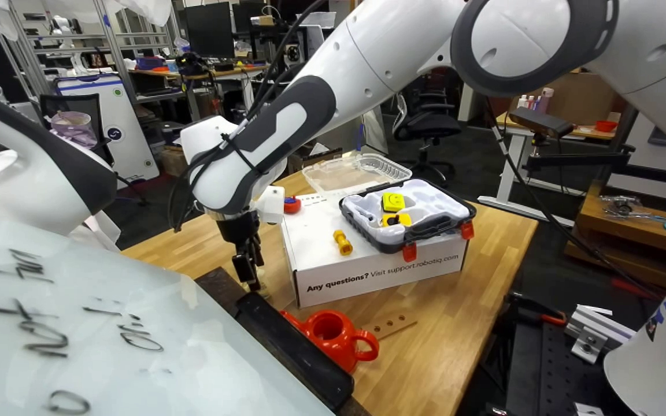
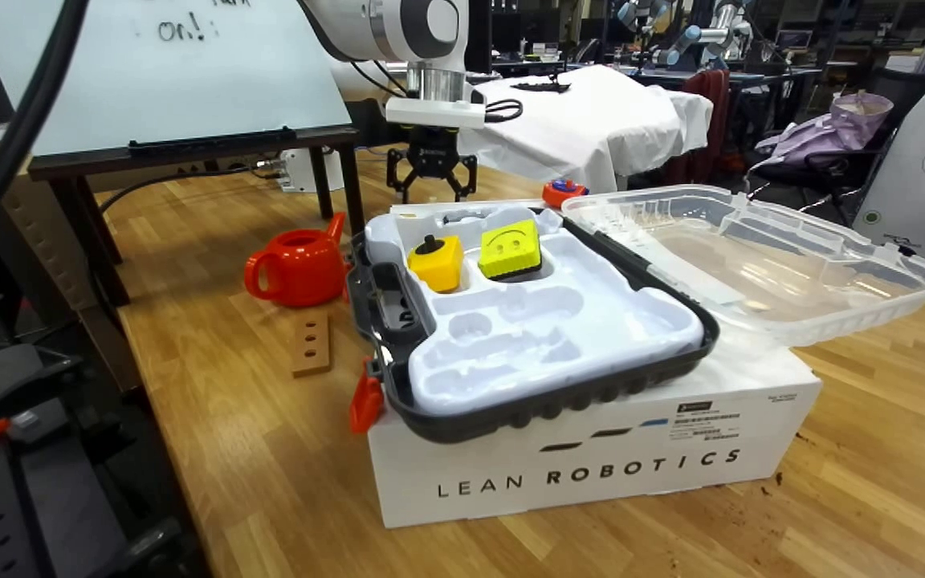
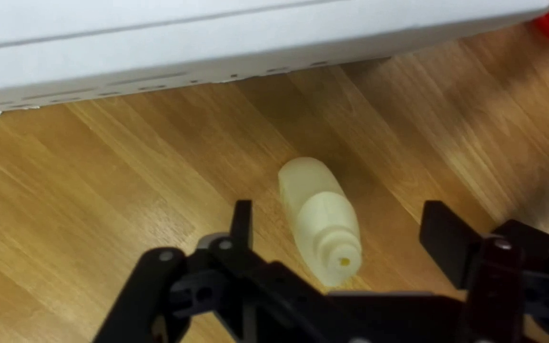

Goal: Pick up the white bottle from the table and put it inside the white and black case

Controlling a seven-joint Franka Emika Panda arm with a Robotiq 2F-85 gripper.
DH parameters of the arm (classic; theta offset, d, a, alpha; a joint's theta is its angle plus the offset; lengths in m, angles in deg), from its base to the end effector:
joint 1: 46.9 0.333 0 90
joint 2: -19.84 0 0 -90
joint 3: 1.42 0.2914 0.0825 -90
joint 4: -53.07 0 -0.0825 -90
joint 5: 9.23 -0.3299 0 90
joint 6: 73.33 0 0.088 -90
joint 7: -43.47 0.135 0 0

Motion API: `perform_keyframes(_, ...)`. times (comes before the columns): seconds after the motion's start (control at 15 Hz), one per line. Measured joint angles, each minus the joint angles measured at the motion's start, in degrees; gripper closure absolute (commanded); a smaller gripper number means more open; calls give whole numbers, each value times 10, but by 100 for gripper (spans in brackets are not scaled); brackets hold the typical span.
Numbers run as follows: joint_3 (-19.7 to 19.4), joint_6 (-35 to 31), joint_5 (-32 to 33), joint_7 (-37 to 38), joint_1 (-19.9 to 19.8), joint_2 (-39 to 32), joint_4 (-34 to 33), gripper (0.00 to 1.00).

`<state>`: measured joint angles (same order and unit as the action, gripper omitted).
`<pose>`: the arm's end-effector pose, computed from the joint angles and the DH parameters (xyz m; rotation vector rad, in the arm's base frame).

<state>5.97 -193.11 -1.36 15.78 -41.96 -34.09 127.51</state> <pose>0.6519 0.1155 0.1542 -2.9155 -1.1142 0.2207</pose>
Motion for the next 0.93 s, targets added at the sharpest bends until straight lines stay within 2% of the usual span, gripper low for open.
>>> perform_keyframes(0.47, 2, 17, -4, 0, 0, -14, -23, 90)
perform_keyframes(0.53, 2, 17, -4, 0, 0, -14, -25, 93)
perform_keyframes(0.93, 0, 16, -4, 0, -10, 0, -30, 92)
